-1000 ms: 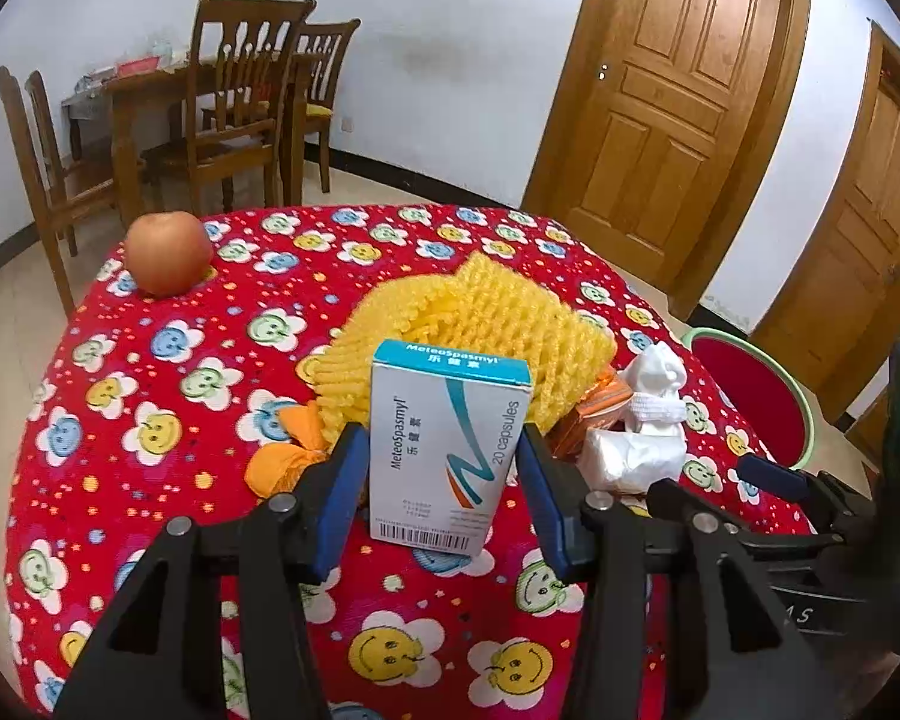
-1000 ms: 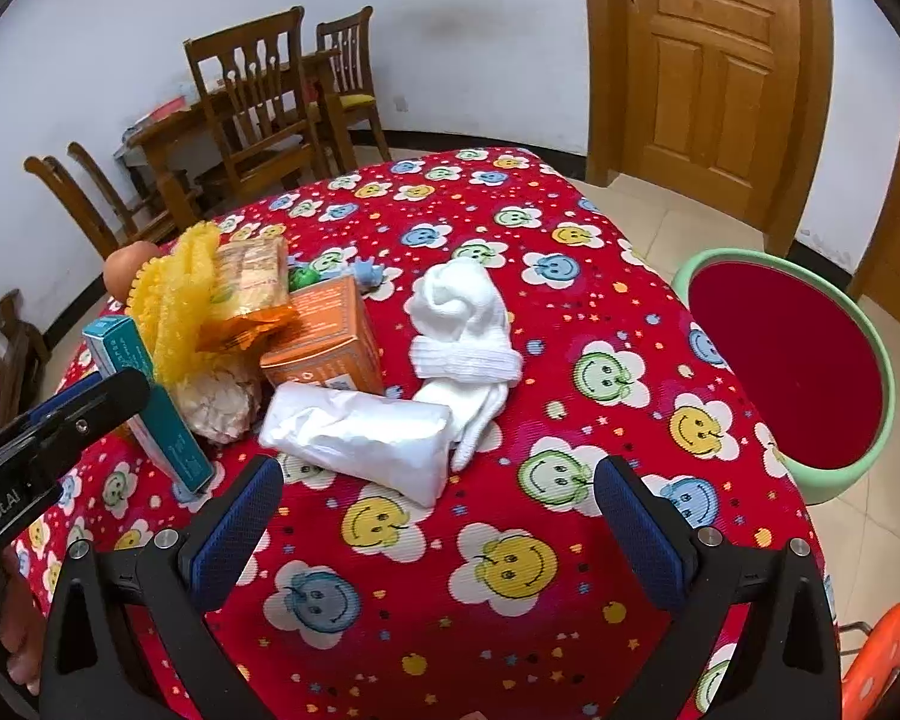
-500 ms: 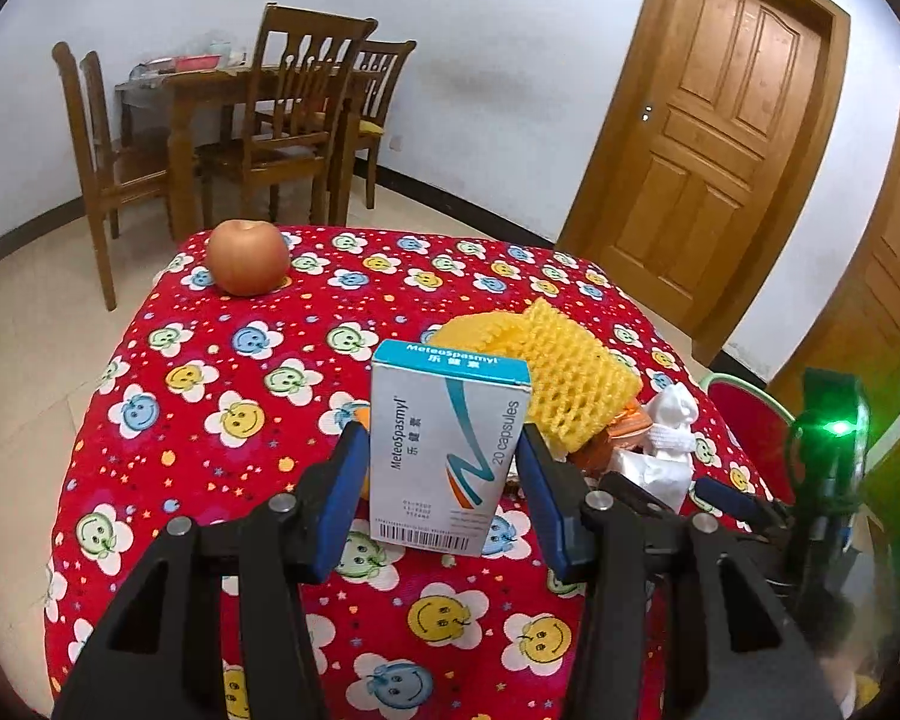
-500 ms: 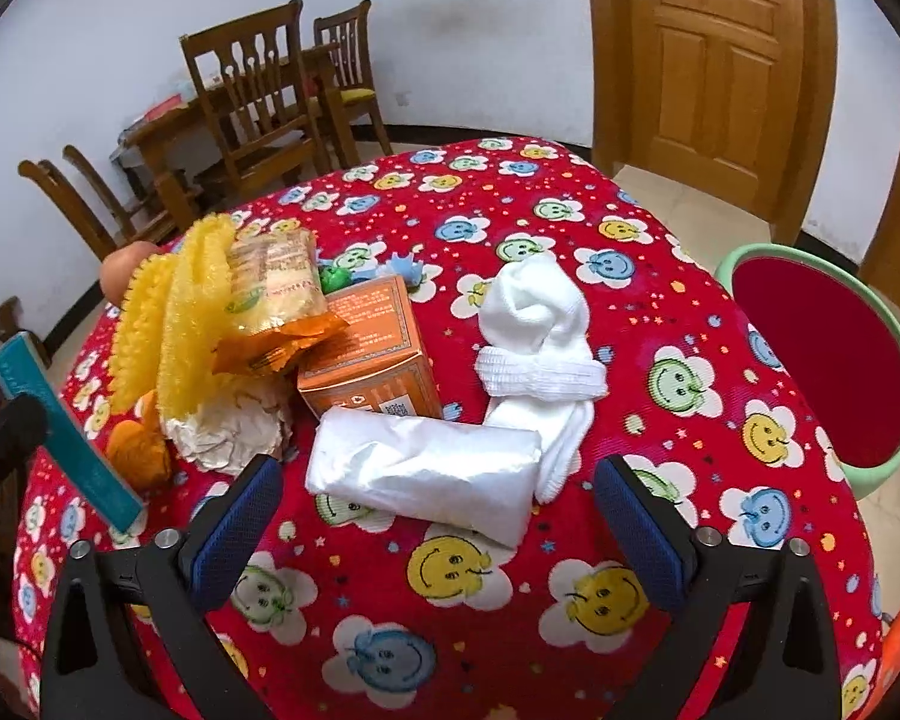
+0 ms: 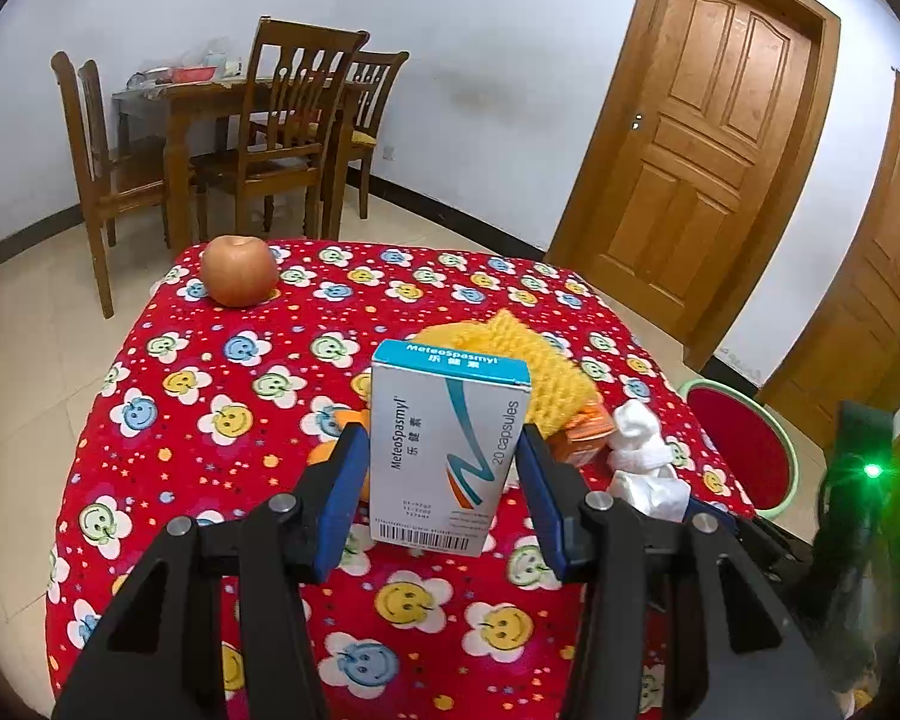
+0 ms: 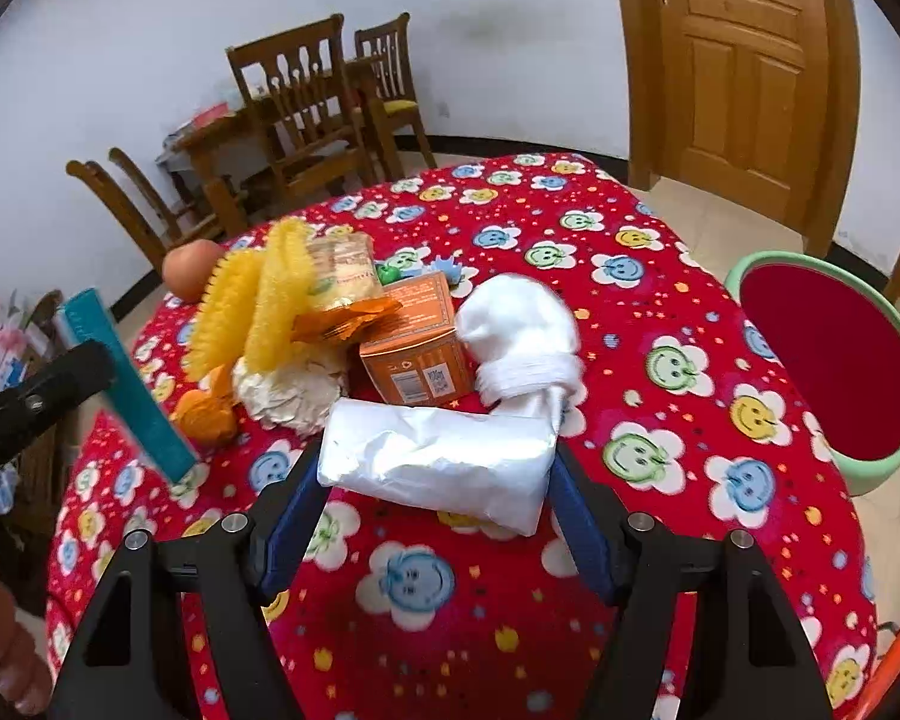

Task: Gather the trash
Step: 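Carry both items over the green bucket, open right tool then left tool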

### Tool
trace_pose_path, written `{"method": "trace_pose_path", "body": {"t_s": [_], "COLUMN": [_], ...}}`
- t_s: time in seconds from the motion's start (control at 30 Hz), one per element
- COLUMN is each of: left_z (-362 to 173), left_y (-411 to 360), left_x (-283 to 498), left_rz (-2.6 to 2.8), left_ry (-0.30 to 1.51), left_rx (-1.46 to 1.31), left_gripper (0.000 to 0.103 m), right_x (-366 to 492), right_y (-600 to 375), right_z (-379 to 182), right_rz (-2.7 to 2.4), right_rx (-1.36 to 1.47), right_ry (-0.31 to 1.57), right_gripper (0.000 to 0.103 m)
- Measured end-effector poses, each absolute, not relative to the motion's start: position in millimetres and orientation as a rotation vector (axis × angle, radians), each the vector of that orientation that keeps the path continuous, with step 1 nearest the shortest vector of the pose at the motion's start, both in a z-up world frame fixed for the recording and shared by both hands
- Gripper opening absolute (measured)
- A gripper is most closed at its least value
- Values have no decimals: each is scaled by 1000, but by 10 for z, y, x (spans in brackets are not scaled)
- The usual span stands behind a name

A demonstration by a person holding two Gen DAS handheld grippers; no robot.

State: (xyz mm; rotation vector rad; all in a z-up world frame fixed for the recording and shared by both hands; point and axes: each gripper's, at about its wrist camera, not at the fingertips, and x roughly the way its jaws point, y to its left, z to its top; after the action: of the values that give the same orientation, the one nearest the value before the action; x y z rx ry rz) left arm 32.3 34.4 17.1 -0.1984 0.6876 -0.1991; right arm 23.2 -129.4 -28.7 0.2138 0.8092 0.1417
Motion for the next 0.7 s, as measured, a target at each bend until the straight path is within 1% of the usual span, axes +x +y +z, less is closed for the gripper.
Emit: {"method": "trace_pose_path", "body": {"t_s": [0.3,0.7], "left_z": [262,352], "left_y": [-25,-889], "left_x": [333,543], "left_rz": [-265,-414], "left_ry": [710,745], "left_rx": [-167,-99], "left_gripper": [51,51], "right_x": [-32,-122], "right_y": [-1705,-2626], "right_z": [37,189], "right_rz": [124,-41], "right_rx": [218,258], "right_ry": [723,652], "right_gripper": [73,74]}}
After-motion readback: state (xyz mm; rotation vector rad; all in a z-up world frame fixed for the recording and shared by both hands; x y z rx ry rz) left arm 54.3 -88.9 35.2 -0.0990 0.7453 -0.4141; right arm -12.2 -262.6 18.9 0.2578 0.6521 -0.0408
